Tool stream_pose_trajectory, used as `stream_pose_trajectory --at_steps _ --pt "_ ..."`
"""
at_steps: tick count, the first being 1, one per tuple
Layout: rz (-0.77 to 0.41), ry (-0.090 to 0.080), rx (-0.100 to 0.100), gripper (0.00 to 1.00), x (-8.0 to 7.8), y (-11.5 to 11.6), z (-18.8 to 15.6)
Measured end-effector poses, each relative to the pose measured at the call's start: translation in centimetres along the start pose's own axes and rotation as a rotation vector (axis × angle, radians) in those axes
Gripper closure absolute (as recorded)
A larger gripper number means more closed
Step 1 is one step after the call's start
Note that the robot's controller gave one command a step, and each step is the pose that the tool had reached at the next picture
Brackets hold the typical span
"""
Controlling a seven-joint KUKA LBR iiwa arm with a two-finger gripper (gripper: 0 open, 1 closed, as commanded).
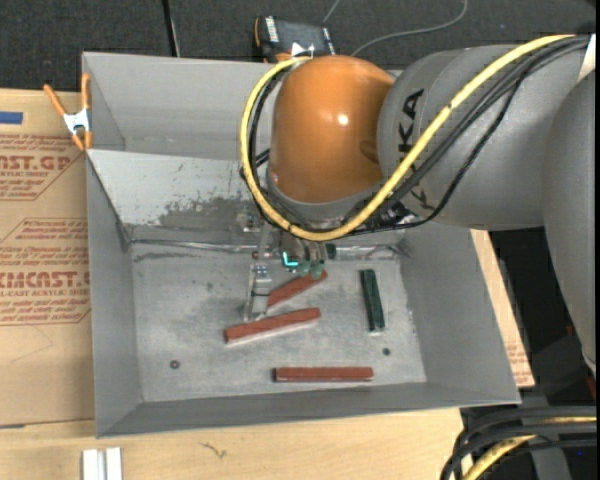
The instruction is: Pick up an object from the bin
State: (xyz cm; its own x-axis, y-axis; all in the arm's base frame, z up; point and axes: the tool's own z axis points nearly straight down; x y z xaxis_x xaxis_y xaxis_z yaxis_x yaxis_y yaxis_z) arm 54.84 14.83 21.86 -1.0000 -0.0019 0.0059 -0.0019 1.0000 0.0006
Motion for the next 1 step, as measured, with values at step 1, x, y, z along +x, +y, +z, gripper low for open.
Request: stream_pose_trajectory --at_steps 1 --pt "-0.056 0.002 0.003 0.00 1.10 -6.79 11.40"
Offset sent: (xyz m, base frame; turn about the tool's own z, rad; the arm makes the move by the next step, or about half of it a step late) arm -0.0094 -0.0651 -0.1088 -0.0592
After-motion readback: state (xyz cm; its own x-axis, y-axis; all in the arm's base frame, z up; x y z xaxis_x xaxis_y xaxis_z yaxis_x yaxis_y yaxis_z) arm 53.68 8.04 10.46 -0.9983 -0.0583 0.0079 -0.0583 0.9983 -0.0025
